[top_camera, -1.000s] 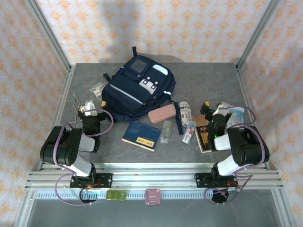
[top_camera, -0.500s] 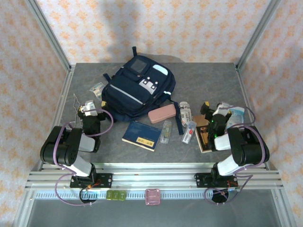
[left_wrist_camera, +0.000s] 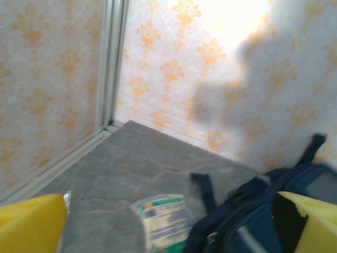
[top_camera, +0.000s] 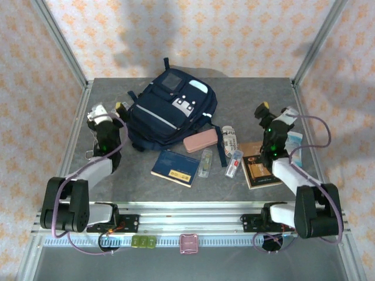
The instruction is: Pack the student bag
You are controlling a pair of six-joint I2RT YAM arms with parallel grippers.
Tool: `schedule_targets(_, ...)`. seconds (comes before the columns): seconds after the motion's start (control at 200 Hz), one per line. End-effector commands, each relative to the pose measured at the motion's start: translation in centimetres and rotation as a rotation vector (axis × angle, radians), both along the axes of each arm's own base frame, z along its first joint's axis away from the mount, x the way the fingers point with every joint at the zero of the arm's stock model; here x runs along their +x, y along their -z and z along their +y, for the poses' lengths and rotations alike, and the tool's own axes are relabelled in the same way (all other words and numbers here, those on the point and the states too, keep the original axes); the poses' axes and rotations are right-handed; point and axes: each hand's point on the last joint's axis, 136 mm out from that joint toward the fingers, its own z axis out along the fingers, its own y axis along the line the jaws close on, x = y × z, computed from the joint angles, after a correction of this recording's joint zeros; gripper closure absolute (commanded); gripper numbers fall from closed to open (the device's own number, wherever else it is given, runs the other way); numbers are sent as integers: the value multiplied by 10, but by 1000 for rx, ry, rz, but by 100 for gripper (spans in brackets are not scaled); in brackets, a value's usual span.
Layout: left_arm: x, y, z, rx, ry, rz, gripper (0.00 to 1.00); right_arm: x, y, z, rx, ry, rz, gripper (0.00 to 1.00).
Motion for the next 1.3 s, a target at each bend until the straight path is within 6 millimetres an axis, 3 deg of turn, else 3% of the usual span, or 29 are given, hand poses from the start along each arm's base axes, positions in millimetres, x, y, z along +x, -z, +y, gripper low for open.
schedule_targets(0.0, 9, 36, -21, -306, 121, 165, 0, 5, 25, 9, 300, -36, 97, 10)
schedule_targets(0.025, 13, 35, -33, -332, 189, 165, 1, 11, 19, 22, 298, -120, 92, 16)
schedule_targets(0.075, 17, 36, -57, -368, 314, 167, 12, 23, 15, 45, 312, -255, 107, 22)
schedule_targets(0.155, 14, 48, -77, -425, 349, 214, 21, 42, 17, 76, 345, -416, 185, 33)
schedule_targets(0.275, 5, 81, -101, -469, 368, 348, 31, 70, 38, 105, 402, -546, 306, 35)
schedule_targets(0.375, -5, 109, -117, -531, 385, 427, 33, 93, 61, 126, 426, -614, 397, 33)
schedule_targets(0.541, -20, 143, -127, -567, 370, 500, 34, 131, 102, 164, 450, -693, 498, 31)
schedule_targets(0.651, -23, 157, -132, -581, 373, 526, 42, 152, 128, 195, 475, -766, 556, 34)
schedule_targets(0.791, -20, 172, -134, -590, 363, 560, 50, 170, 142, 228, 483, -851, 589, 35)
schedule_targets(0.971, -17, 188, -136, -580, 366, 612, 60, 178, 157, 251, 556, -922, 593, 43)
schedule_targets(1.021, -16, 191, -138, -576, 371, 625, 62, 177, 158, 255, 563, -940, 589, 52)
schedule_targets(1.096, -14, 195, -138, -566, 367, 640, 69, 176, 156, 259, 579, -963, 590, 85)
schedule_targets(1.146, -12, 197, -137, -552, 363, 652, 73, 174, 146, 262, 597, -978, 582, 98)
schedule_targets(1.191, -9, 196, -135, -534, 357, 658, 79, 171, 131, 261, 601, -981, 556, 100)
schedule_targets(1.291, 0, 198, -132, -496, 339, 679, 88, 160, 79, 255, 623, -976, 463, 100)
